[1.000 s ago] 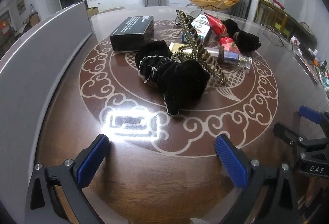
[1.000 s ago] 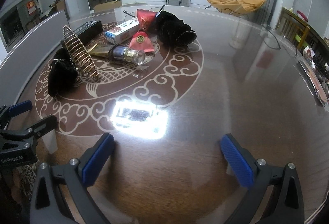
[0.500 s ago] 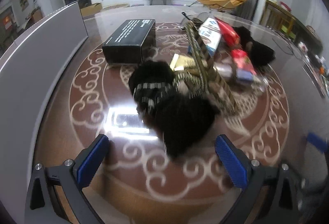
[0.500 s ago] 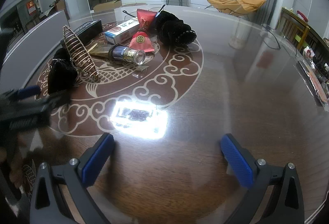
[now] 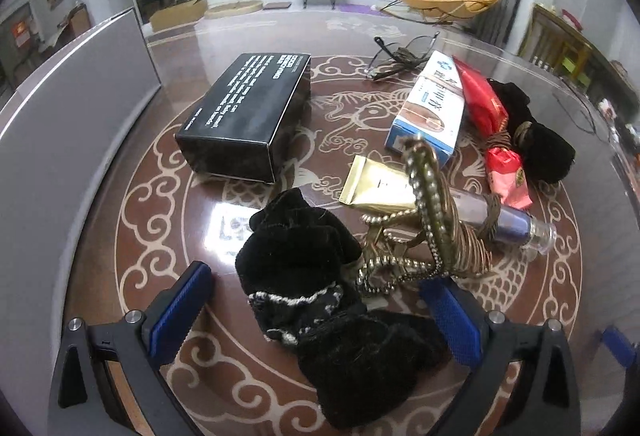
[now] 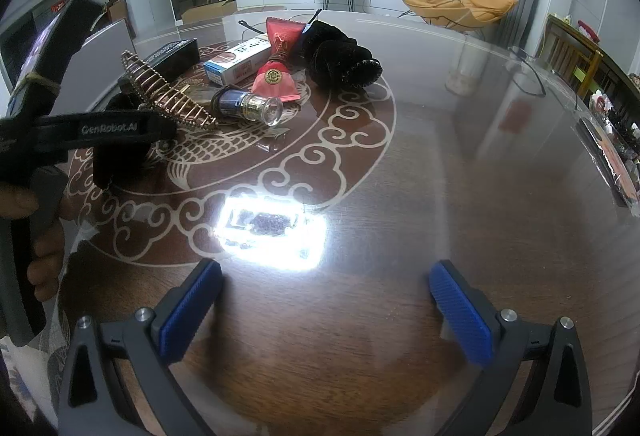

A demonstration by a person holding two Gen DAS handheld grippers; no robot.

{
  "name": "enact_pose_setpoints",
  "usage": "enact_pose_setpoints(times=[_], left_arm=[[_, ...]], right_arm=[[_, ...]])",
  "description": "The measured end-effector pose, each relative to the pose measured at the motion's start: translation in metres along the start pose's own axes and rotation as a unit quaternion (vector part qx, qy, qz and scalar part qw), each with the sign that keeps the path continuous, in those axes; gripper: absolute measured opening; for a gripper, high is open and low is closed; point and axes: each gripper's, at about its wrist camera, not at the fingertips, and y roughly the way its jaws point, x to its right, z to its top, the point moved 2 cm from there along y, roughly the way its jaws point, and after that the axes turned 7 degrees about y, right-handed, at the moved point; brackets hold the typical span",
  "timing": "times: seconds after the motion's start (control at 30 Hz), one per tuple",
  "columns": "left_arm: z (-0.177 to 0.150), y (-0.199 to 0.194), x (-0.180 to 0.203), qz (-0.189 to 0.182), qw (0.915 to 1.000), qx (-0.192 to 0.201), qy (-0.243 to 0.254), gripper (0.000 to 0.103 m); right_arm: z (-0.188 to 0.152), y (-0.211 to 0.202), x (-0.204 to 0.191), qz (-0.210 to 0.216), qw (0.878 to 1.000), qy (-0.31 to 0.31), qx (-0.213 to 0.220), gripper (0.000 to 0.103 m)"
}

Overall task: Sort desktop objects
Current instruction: 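Lower the left tool onto the black velvet pouch and close it, then lift the velvet pouch with the left tool while the right tool grasps the gold wire coil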

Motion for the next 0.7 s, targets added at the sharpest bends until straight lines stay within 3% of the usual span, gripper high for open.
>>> enact_pose_setpoints(times=[0.13,0.33,0.57,0.7], left_arm=[[-0.008,-0.007,-0.006,0.002,0.9999,0.012,0.002,0.101],[-0.023,-0.019,-0.015,0.002,0.9995,0.031,0.006,0.083],[-0.045,-0.033,-0.033,0.003,0.9995,0.032,0.006,0.085],[-0.051,-0.034,-0.035,-0.002,0.9996,0.028,0.01,0.094]], right_arm=[[0.0,0.0,0.0,0.0,1.0,0.0,0.0,0.103],[0.0,0.0,0.0,0.0,1.0,0.0,0.0,0.103],[0.0,0.0,0.0,0.0,1.0,0.0,0.0,0.103],[0.0,0.0,0.0,0.0,1.0,0.0,0.0,0.103]])
